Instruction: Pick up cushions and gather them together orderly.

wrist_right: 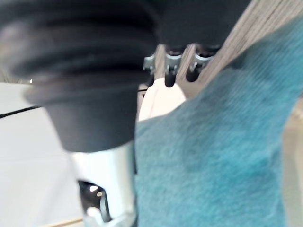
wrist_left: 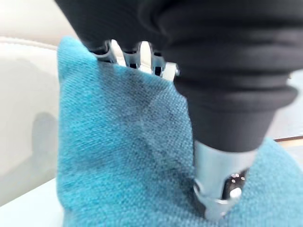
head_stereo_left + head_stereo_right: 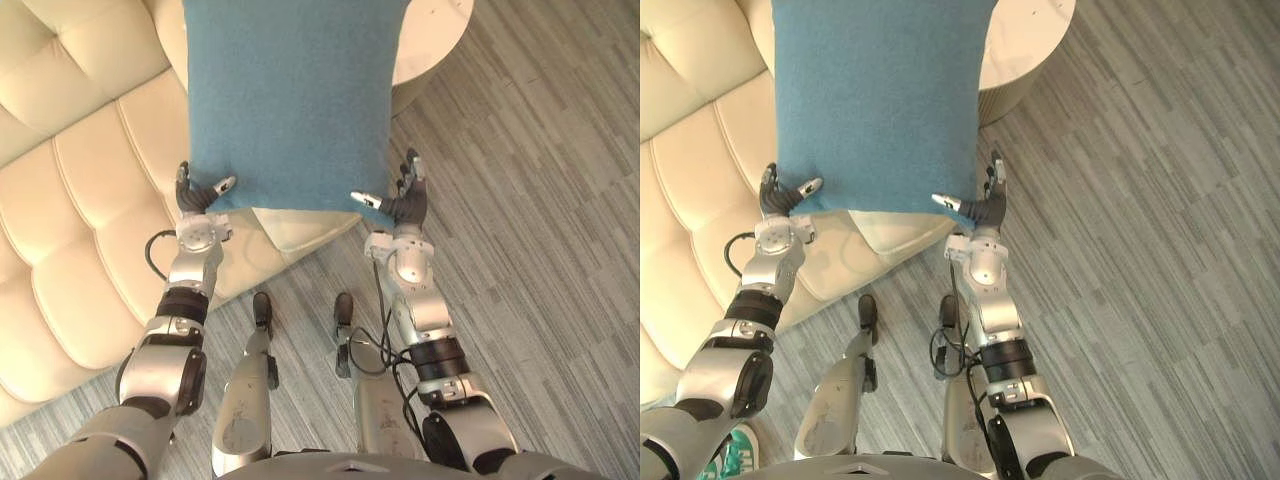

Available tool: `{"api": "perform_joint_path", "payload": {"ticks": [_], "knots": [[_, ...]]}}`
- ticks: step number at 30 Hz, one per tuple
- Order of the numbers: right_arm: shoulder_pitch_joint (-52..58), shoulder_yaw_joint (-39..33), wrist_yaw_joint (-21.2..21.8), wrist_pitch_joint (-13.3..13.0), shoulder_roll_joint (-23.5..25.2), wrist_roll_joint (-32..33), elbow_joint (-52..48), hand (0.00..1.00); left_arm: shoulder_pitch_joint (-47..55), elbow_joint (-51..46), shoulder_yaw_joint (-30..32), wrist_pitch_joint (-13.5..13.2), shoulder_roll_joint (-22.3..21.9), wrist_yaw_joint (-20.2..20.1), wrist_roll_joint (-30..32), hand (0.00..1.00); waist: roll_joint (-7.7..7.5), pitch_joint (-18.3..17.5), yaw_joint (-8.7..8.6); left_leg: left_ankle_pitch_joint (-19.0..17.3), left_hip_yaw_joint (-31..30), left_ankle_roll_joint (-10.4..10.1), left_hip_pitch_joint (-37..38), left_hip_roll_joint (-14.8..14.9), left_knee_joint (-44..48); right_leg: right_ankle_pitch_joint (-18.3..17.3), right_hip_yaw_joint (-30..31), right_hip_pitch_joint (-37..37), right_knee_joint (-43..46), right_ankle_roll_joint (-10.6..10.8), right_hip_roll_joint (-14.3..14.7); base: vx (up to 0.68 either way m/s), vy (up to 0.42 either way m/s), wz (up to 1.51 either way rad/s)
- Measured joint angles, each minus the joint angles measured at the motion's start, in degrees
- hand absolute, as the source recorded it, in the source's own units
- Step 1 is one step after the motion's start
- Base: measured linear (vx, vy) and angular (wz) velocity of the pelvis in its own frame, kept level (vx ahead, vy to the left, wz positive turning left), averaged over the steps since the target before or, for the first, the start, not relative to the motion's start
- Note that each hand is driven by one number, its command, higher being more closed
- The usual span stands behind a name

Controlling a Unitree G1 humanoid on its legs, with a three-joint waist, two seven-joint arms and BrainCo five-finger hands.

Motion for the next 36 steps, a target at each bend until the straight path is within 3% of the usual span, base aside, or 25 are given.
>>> {"api": "perform_joint_path", "payload": {"ticks": [8, 10, 15, 19, 23, 28, 31, 36], "knots": [[1.83, -4.81, -2.01, 0.2, 2.15, -0.13, 5.17, 0.0, 0.54, 0.39, -0.59, 0.23, -0.09, 0.05, 0.7, 0.0, -0.14, 0.09, -0.34, 0.11, -0.25, 0.11, 1.53, -0.07, -0.23, 0.03, -0.1, 1.54, -0.04, 0.01, 0.01, -0.01, -0.012, 0.0], [-0.23, -6.29, -1.86, 1.78, 2.16, -0.09, 12.34, 0.0, -0.1, 1.1, -1.34, 0.23, -0.06, 0.04, 1.2, 0.0, -0.11, 0.11, -0.34, 0.78, -0.63, 0.23, 1.66, -0.15, -1.21, 0.11, -0.43, 1.52, -0.22, 0.09, -0.02, -0.02, -0.023, 0.08], [-3.38, -7.38, -1.02, 4.41, 2.01, -0.09, 18.72, 0.0, -2.58, 2.64, -2.51, 0.23, -0.06, -0.07, 1.26, 0.0, -0.25, 1.33, -0.25, 2.08, -1.81, 0.22, 1.64, -0.17, -2.79, 0.13, -1.48, 1.44, -0.33, 0.07, -0.07, -0.01, -0.019, 0.11], [-6.95, -6.85, 0.69, 5.78, 1.95, -0.23, 20.1, 0.0, -3.87, 2.57, -2.86, 0.21, -0.1, -0.1, 1.77, 0.0, -0.32, 1.93, -0.08, 2.46, -2.36, 0.19, 0.45, -0.22, -3.2, 0.15, -1.99, 0.34, -0.31, 0.08, -0.13, 0.0, -0.018, 0.05], [-11.7, -5.19, 2.62, 7.69, 0.86, -4.69, 23.49, 0.0, -5.88, 2.51, -3.81, 0.16, -0.27, -0.1, 1.78, 0.0, -0.24, 2.04, 0.3, 3.09, -3.42, -0.04, -1.39, -0.13, -3.24, 0.16, -3.02, -0.97, -0.33, 0.07, -0.18, 0.01, -0.032, 0.12], [-14.92, -1.84, 2.78, 8.85, -0.97, -7.57, 25.55, 0.0, -6.72, 2.3, -4.3, 0.0, -0.16, -0.06, 1.69, 0.0, -0.26, 2.06, 0.51, 3.12, -3.59, -0.05, -2.07, -0.17, -3.25, 0.16, -3.05, -1.61, -0.29, 0.06, -0.25, 0.0, 0.0, 0.0], [-16.48, 0.66, 2.79, 9.79, -3.1, -10.68, 25.77, 0.0, -8.25, 1.75, -5.34, -0.05, 0.57, -0.01, 1.44, 0.0, -0.25, 2.06, -0.22, 3.66, -4.67, -0.32, -4.0, -0.08, -3.26, 0.47, -4.0, -3.19, -0.07, -0.21, -0.31, -0.05, -0.03, 0.1], [-20.08, 0.73, 2.94, 11.49, -5.58, -11.59, 27.82, 0.0, -8.51, 0.01, -5.48, -0.6, 0.97, -0.03, 1.03, 0.0, -0.22, 2.07, -0.06, 4.09, -4.85, -0.8, -5.28, 0.11, -3.27, 0.82, -4.22, -4.85, 0.79, -0.66, -0.29, -0.05, -0.033, 0.03]]}}
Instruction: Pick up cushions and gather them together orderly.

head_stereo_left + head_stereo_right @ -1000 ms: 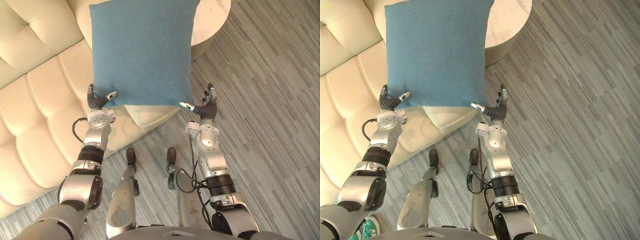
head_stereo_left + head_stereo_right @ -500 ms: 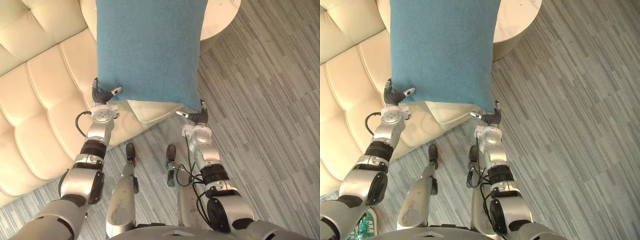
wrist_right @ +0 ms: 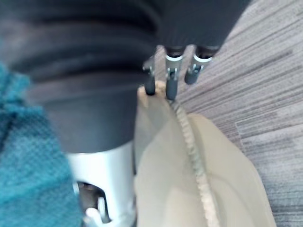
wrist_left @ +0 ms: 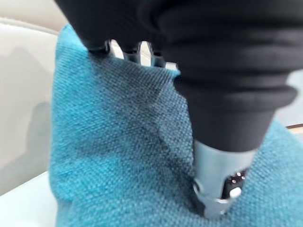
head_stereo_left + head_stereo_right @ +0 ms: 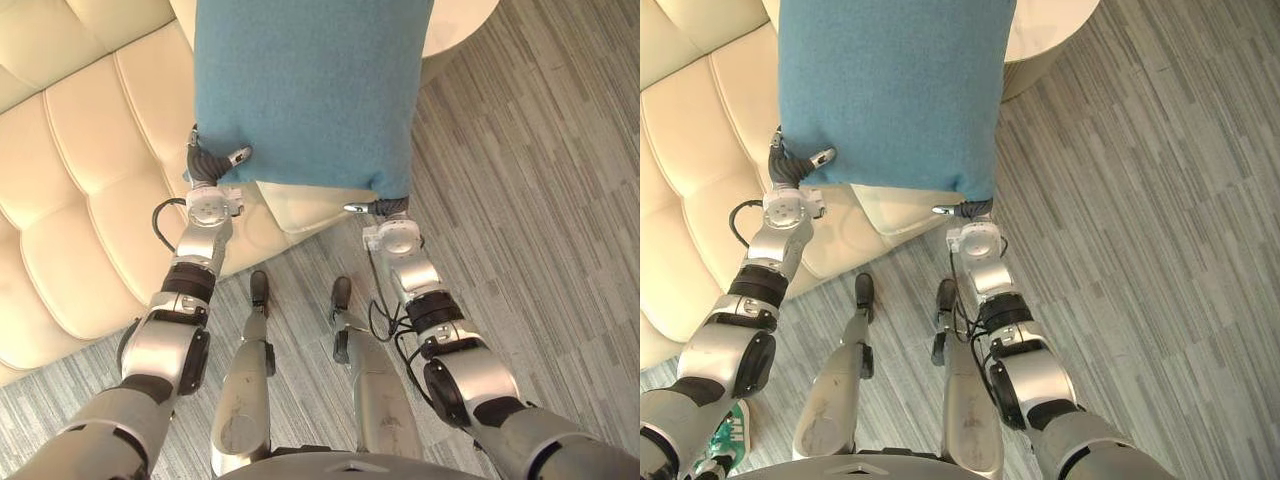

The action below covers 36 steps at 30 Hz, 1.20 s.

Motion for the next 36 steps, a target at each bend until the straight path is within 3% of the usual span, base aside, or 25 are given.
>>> {"api": "perform_joint_path", "payload": {"ticks": [11, 15, 25, 36], "knots": [[-1.29, -1.62, -0.41, 0.17, -0.89, 3.69, -0.96, 0.0, -0.27, -2.08, 0.14, -0.09, 0.17, 0.01, -1.06, 0.0, 0.09, -0.01, 0.31, 1.08, 0.6, -0.29, -1.38, 0.9, 0.01, 0.46, -0.46, -1.64, 0.81, -0.59, 0.46, -0.03, -0.032, 0.0], [5.34, -3.43, -0.31, -0.71, -0.6, 3.65, -9.89, 0.0, 0.13, -2.36, -0.93, -0.07, 0.36, -0.25, -1.0, 0.0, 0.19, 0.04, 1.22, 1.43, 1.19, 0.16, -1.07, 0.79, 0.02, 0.4, 0.06, -1.62, 0.97, -0.61, 0.44, 0.01, -0.011, -0.02], [24.12, -12.26, -1.1, -2.65, 0.65, 3.63, -25.21, 0.0, 8.17, -9.76, 0.22, 0.32, 1.41, -0.36, 0.15, 0.0, 0.18, 0.03, 0.8, 0.12, 3.46, 0.72, 2.0, 0.46, 0.01, 0.45, 1.69, 0.9, -0.09, -0.11, 0.46, 0.01, -0.026, -0.09], [30.08, -15.42, -1.29, -3.89, 0.71, 2.47, -33.59, 0.0, 12.79, -13.51, 2.77, 0.48, 1.16, -0.81, 0.23, 0.0, 0.09, -0.02, 0.18, -0.46, 4.19, 1.47, 3.02, 0.53, 1.42, 1.66, 2.11, 3.34, -2.19, 0.22, 0.57, 0.0, -0.008, -0.02]]}}
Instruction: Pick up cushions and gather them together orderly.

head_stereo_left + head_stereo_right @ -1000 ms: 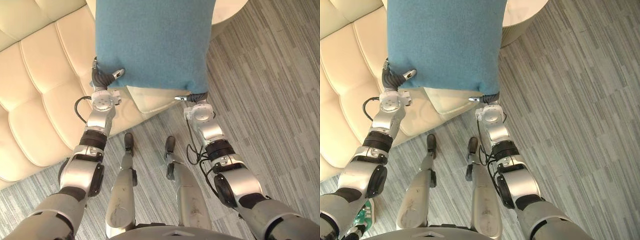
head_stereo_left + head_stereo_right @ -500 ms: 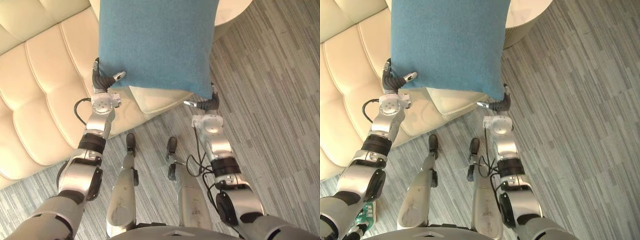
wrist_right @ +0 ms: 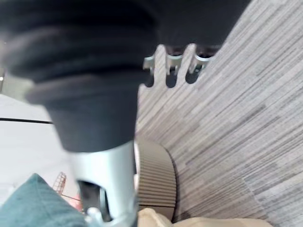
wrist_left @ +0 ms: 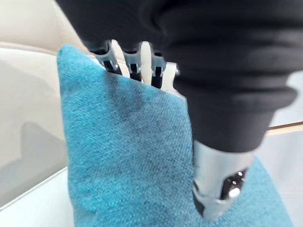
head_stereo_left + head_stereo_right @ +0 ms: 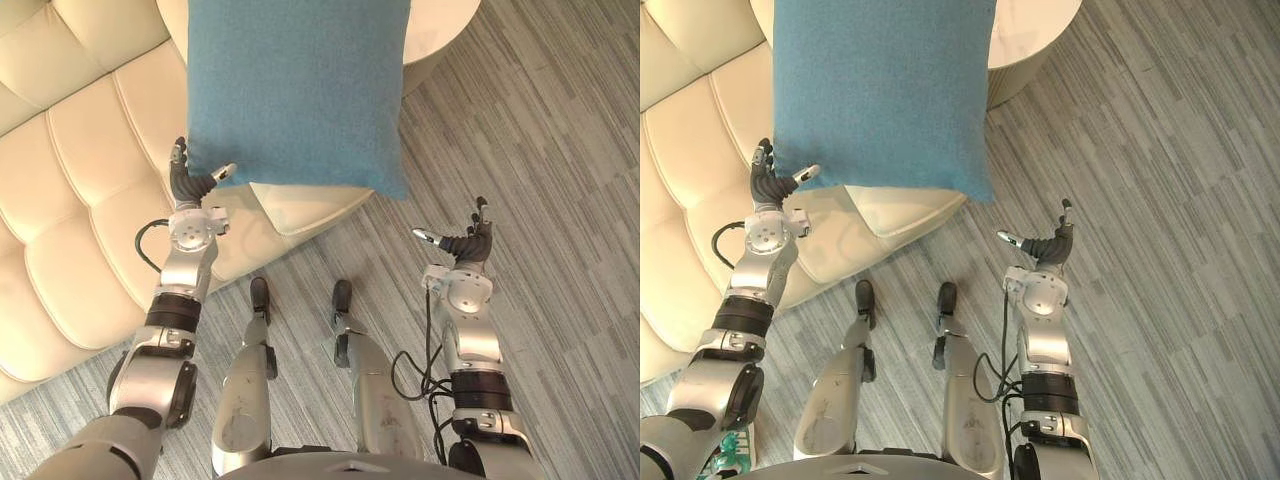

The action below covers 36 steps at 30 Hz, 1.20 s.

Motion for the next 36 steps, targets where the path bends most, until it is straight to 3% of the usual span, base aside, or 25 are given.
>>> {"api": "perform_joint_path", "payload": {"ticks": [13, 24, 36], "knots": [[2.79, 0.13, 0.46, -0.08, 0.01, -2.31, -5.25, 0.0, 2.92, -2.09, 1.46, 0.16, -0.7, -0.73, 1.51, 0.0, -0.19, -0.1, -0.15, -2.25, 0.64, 0.66, 0.82, -0.08, 2.26, 0.03, 0.74, 2.1, -1.03, 0.3, -0.06, 0.0, -0.004, -0.02], [-7.59, 4.77, 0.87, -0.08, -0.15, -2.29, -4.94, 0.0, 2.98, -0.7, 1.35, 0.16, -1.87, -0.75, 1.45, 0.0, -0.37, -0.18, -0.02, -2.36, -0.19, 0.4, -0.12, -0.09, 2.95, 0.01, 0.11, 1.85, -1.06, 0.36, -0.12, 0.0, -0.005, 0.02], [-17.6, 9.89, 1.13, 0.11, -0.69, -2.27, 5.48, 0.0, -0.17, 2.93, 0.77, 0.15, -2.14, -0.78, 0.88, 0.0, -0.53, -0.28, 0.55, -1.0, -1.75, 0.21, -2.18, -0.23, 1.74, -0.06, -1.17, -0.09, -0.84, 0.24, -0.18, 0.0, -0.01, 0.05]]}}
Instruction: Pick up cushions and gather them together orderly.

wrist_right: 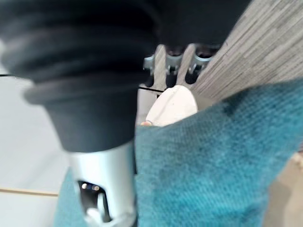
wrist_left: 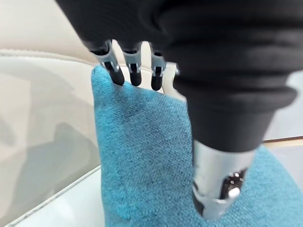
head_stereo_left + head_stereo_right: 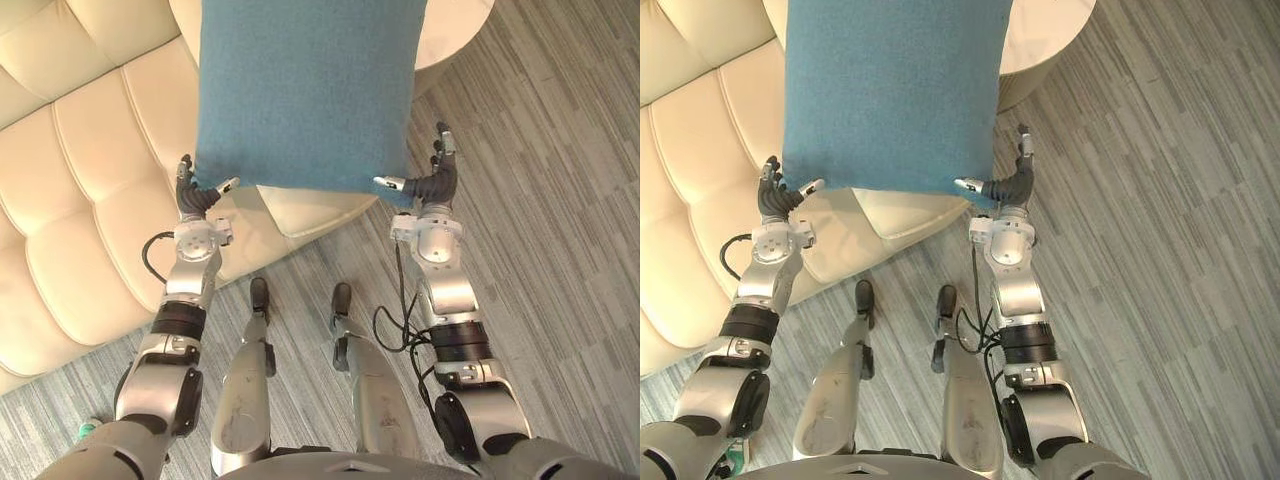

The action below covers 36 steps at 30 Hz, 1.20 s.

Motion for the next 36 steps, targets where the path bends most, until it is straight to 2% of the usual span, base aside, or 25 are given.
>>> {"api": "perform_joint_path", "payload": {"ticks": [6, 7, 8, 23, 29, 36], "knots": [[-4.73, 0.82, 0.06, 0.21, 0.29, 0.05, 5.96, 0.0, -2.76, 1.92, -0.58, -0.03, 0.0, 0.01, -0.42, 0.0, 0.0, 0.0, 0.66, 1.98, -0.96, -0.28, -1.13, -0.04, -2.05, -0.28, -1.0, -2.23, 1.37, -0.29, -0.08, -0.02, -0.024, 0.08], [-5.63, 1.04, 0.05, 0.2, 0.49, 0.05, 6.78, 1.0, -2.77, 1.93, -0.56, -0.03, 0.02, 0.04, -0.8, 0.0, 0.0, 0.0, 0.72, 2.03, -0.91, -0.29, -1.24, -0.14, -2.11, -0.5, -0.91, -2.68, 1.96, -0.27, -0.19, 0.0, 0.0, 0.0], [-6.2, 1.2, 0.04, 0.2, 0.52, 0.05, 7.6, 1.0, -2.83, 1.93, -0.57, -0.04, 0.02, 0.05, -1.07, 1.0, 0.0, 0.0, 0.69, 2.1, -0.92, -0.28, -1.28, -0.2, -2.17, -0.61, -0.91, -2.87, 2.23, -0.26, -0.25, 0.0, 0.0, 0.0], [-11.72, 3.08, -0.2, -0.08, 0.18, 0.1, 16.72, 1.0, -7.73, 4.07, -1.15, -0.05, 0.91, 1.49, -1.21, 1.0, -0.22, -0.44, 0.43, 3.79, -2.62, -0.84, -4.01, -0.04, -3.12, -1.32, -2.72, -5.88, 4.06, -0.81, -0.67, 0.0, -0.018, 0.04], [-12.45, 3.1, -0.21, -0.28, -1.69, 1.24, 16.52, 1.0, -7.98, 2.17, -1.12, -0.09, 2.95, 1.82, -1.24, 1.0, -0.21, -0.45, 0.44, 3.14, -2.31, -0.86, -4.14, 0.27, -3.15, -1.45, -3.06, -6.16, 4.45, -0.91, -0.7, -0.01, -0.03, 0.01], [-9.41, 3.13, -0.15, -2.39, -1.52, 3.53, 12.1, 1.0, -8.53, -0.63, -3.09, -0.69, 3.75, 1.36, -1.94, 1.0, -0.17, -0.47, 0.63, 3.75, -1.89, -0.96, -4.0, 0.22, -3.12, -1.5, -2.69, -6.14, 4.44, -0.92, -0.7, 0.02, -0.01, -0.01]]}}
